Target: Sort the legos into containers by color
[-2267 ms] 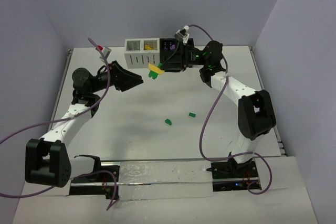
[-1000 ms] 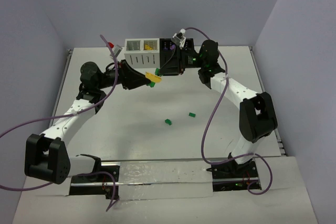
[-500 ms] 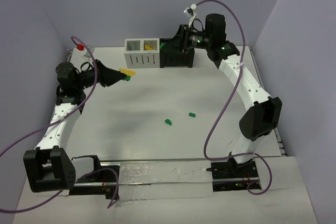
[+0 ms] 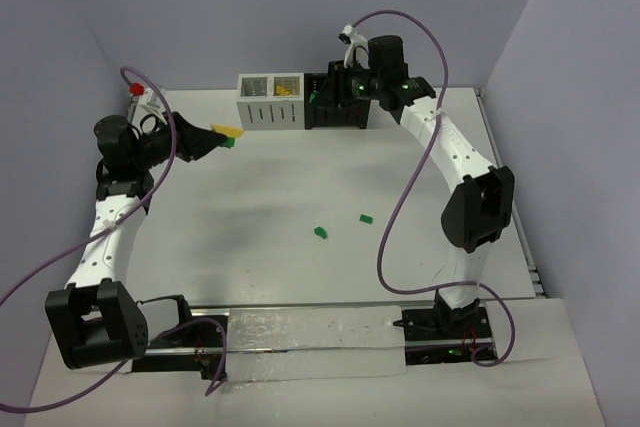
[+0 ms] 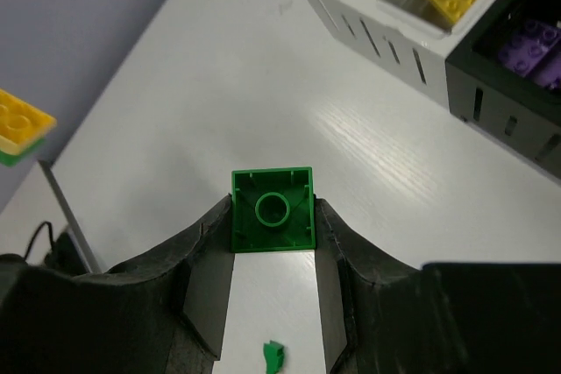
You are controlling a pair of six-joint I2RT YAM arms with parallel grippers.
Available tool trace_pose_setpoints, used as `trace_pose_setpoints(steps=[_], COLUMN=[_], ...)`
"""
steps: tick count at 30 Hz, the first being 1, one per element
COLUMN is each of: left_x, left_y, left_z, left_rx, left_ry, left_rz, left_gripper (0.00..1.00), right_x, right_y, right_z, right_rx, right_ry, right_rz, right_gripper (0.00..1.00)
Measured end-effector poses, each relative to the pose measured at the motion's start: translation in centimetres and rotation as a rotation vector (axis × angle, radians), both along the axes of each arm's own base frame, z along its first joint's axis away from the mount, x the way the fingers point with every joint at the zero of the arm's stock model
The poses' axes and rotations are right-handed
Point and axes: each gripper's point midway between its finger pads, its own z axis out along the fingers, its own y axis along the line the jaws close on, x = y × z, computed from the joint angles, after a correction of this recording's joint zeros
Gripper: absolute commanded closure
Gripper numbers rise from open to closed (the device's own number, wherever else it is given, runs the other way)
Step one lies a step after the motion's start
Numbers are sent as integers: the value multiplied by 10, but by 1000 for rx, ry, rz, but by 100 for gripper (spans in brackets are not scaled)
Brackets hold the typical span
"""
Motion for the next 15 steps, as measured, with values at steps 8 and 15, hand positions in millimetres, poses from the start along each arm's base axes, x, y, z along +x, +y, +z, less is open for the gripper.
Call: trace_pose_setpoints(steps=[8, 15], left_x=[13, 20], left_y=[3, 4], left_z=[-10, -8], left_rx=[-4, -3], left_ry=[32, 19], left_rz=[27, 52], left_gripper=[100, 100], right_x=[-14, 20], right_y=[1, 29], right_z=[-57, -23], right_rx=[-155, -205], right_ry=[30, -140], right_rz=[-2, -28], right_gripper=[100, 100])
